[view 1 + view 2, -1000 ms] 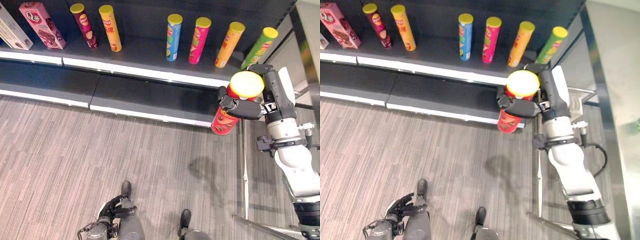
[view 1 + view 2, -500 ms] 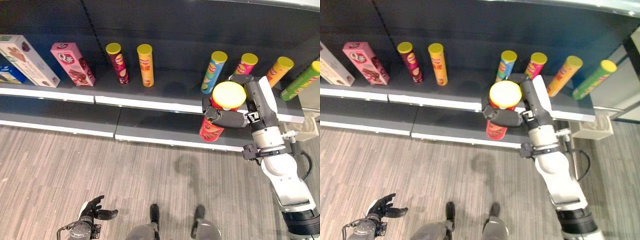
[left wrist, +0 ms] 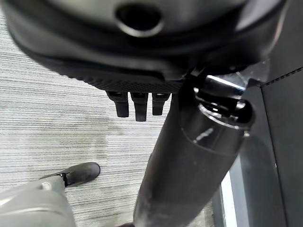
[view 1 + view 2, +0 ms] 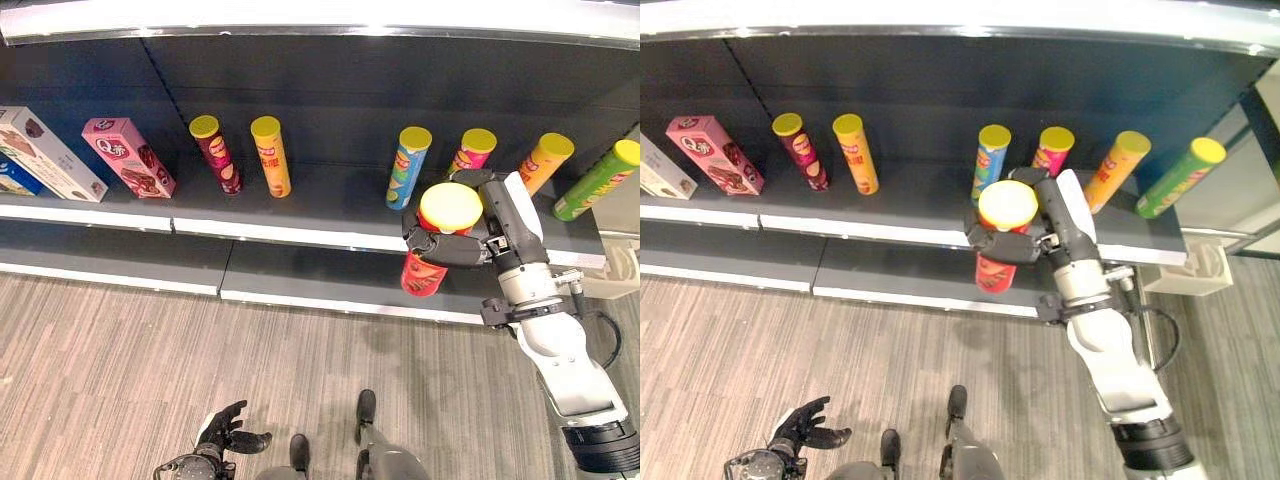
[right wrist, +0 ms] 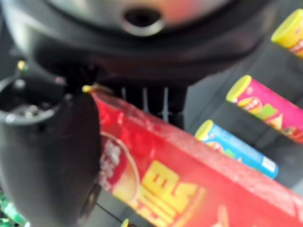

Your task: Put the goods on the table back onto the shelves and tidy them up.

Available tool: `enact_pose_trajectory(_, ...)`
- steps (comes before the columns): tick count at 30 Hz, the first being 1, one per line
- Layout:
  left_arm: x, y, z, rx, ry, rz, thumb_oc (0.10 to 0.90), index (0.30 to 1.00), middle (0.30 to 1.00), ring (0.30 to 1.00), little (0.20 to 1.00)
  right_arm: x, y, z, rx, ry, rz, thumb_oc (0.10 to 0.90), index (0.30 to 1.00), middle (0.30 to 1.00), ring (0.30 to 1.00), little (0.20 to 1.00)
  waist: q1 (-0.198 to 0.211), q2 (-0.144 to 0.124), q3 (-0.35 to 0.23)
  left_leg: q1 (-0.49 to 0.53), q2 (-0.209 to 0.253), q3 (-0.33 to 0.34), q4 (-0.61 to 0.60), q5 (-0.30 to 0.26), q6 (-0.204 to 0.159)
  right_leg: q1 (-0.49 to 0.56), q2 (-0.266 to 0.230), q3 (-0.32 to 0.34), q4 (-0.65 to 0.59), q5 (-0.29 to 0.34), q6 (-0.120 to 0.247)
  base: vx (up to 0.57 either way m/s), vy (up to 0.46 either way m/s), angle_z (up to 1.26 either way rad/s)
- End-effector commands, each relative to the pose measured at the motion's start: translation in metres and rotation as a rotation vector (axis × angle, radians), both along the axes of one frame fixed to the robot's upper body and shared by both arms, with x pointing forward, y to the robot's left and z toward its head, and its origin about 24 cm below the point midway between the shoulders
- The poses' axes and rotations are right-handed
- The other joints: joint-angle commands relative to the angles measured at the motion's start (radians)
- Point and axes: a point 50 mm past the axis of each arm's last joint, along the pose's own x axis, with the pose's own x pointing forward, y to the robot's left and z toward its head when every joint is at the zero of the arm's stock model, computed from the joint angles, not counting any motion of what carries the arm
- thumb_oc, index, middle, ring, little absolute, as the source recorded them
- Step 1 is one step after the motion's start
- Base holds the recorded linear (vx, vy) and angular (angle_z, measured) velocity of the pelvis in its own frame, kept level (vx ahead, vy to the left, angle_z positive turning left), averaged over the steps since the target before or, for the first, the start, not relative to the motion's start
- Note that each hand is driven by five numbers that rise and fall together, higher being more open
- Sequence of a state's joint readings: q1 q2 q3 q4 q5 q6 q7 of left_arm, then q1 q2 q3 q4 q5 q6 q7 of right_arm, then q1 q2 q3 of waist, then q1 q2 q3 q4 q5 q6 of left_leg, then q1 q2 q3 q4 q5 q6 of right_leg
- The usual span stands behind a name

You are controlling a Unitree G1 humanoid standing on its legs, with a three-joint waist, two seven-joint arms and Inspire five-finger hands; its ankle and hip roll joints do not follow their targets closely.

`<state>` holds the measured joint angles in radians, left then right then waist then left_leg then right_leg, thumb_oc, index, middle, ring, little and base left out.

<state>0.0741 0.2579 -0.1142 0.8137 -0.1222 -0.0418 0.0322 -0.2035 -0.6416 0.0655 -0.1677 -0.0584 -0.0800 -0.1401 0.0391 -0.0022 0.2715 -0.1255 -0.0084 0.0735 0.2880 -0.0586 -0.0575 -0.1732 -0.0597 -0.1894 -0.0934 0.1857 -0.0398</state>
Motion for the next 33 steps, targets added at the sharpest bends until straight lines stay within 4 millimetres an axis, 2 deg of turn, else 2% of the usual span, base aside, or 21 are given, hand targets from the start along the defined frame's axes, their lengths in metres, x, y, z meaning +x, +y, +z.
enact_pose_trajectory(1, -0.004, 0.017, 0.007, 0.043, -0.036, 0.012, 0.800, 0.900, 0.900, 0.900, 0.900, -0.006, 0.017, 0.064, -0.024, -0.364, 0.038, 0.400, 0.300, 0.300, 0.300, 0.300, 0.022, 0.010, 0.024, -0.118, 0.012, -0.051, 0.104, 0.030, -0.024, 0.154, -0.040, -0.008, 0.009, -0.157, 0.119, 0.09, 0.030, 0.09)
enact_pose_trajectory(2, -0.005, 0.017, 0.006, 0.039, -0.031, 0.022, 0.800, 0.900, 0.900, 0.900, 0.900, -0.004, 0.017, 0.066, -0.034, -0.376, 0.020, 0.400, 0.300, 0.300, 0.300, 0.300, 0.026, 0.011, 0.021, -0.134, 0.029, -0.060, 0.065, 0.019, -0.020, 0.160, -0.044, -0.010, 0.007, -0.163, 0.125, 0.23, 0.121, 0.08)
enact_pose_trajectory(3, -0.011, 0.020, 0.004, 0.048, -0.012, 0.029, 0.800, 0.900, 0.900, 0.900, 0.900, 0.000, 0.021, 0.065, -0.028, -0.379, 0.011, 0.400, 0.300, 0.300, 0.300, 0.300, 0.045, 0.012, 0.012, -0.127, 0.048, -0.092, -0.056, 0.040, -0.018, 0.164, -0.049, 0.002, 0.006, -0.171, 0.137, 0.27, 0.192, -0.09)
enact_pose_trajectory(4, -0.015, 0.022, 0.003, 0.065, 0.005, 0.020, 0.800, 0.900, 0.900, 0.900, 0.900, 0.003, 0.023, 0.066, -0.022, -0.383, 0.007, 0.400, 0.300, 0.300, 0.300, 0.300, 0.061, 0.022, 0.010, -0.143, 0.064, -0.132, -0.122, 0.080, -0.022, 0.168, -0.045, 0.009, 0.006, -0.182, 0.144, 0.28, 0.211, -0.10)
enact_pose_trajectory(7, -0.026, 0.024, 0.000, 0.067, 0.040, 0.034, 0.800, 0.900, 0.900, 0.900, 0.900, 0.006, 0.026, 0.067, -0.031, -0.383, 0.010, 0.400, 0.300, 0.300, 0.300, 0.300, 0.075, 0.053, -0.017, -0.079, 0.081, -0.165, -0.303, 0.128, -0.039, 0.186, -0.039, 0.026, 0.006, -0.208, 0.151, 0.18, 0.192, -0.15)
enact_pose_trajectory(9, -0.032, 0.025, -0.004, 0.074, 0.069, 0.036, 0.800, 0.900, 0.900, 0.900, 0.900, 0.006, 0.031, 0.069, -0.030, -0.393, 0.020, 0.400, 0.300, 0.300, 0.300, 0.300, 0.076, 0.069, -0.017, -0.061, 0.066, -0.155, -0.306, 0.128, -0.032, 0.186, -0.065, 0.032, 0.023, -0.204, 0.154, 0.11, 0.239, -0.64)
enact_pose_trajectory(11, -0.038, 0.029, -0.008, 0.108, 0.108, 0.027, 0.800, 0.900, 0.900, 0.900, 0.900, 0.008, 0.038, 0.074, -0.030, -0.413, 0.036, 0.400, 0.300, 0.300, 0.300, 0.300, 0.086, 0.077, -0.013, -0.037, 0.045, -0.114, -0.304, 0.114, -0.017, 0.176, -0.100, 0.051, 0.030, -0.186, 0.168, 0.08, 0.277, -0.71)
enact_pose_trajectory(16, -0.039, 0.033, -0.008, 0.135, 0.115, 0.050, 0.800, 0.900, 0.900, 0.900, 0.900, 0.012, 0.051, 0.083, -0.037, -0.452, 0.060, 0.400, 0.300, 0.300, 0.300, 0.300, 0.110, 0.080, -0.002, -0.035, 0.030, -0.072, -0.313, 0.098, 0.009, 0.144, -0.128, 0.073, 0.022, -0.154, 0.188, 0.03, 0.121, -0.26)
enact_pose_trajectory(26, -0.018, 0.021, 0.002, 0.103, 0.013, 0.015, 0.800, 0.900, 0.900, 0.900, 0.900, 0.024, 0.059, 0.107, -0.018, -0.553, 0.003, 0.400, 0.300, 0.300, 0.300, 0.300, 0.137, 0.092, 0.040, -0.088, 0.021, -0.090, -0.326, 0.115, 0.014, 0.085, -0.137, 0.053, 0.025, -0.140, 0.197, -0.01, 0.009, 0.03)
enact_pose_trajectory(29, -0.015, 0.021, 0.003, 0.104, 0.000, 0.012, 0.800, 0.900, 0.900, 0.900, 0.900, 0.029, 0.056, 0.117, -0.013, -0.587, -0.039, 0.400, 0.300, 0.300, 0.300, 0.300, 0.149, 0.098, 0.049, -0.102, 0.020, -0.098, -0.331, 0.123, 0.012, 0.070, -0.138, 0.045, 0.030, -0.139, 0.198, -0.03, -0.005, 0.05)
enact_pose_trajectory(33, -0.013, 0.020, 0.004, 0.113, -0.015, 0.001, 0.800, 0.900, 0.900, 0.900, 0.900, 0.034, 0.043, 0.142, 0.000, -0.687, -0.162, 0.400, 0.300, 0.300, 0.300, 0.300, 0.175, 0.113, 0.075, -0.133, 0.017, -0.121, -0.344, 0.142, 0.005, 0.043, -0.140, 0.025, 0.042, -0.141, 0.200, -0.02, -0.011, 0.09)
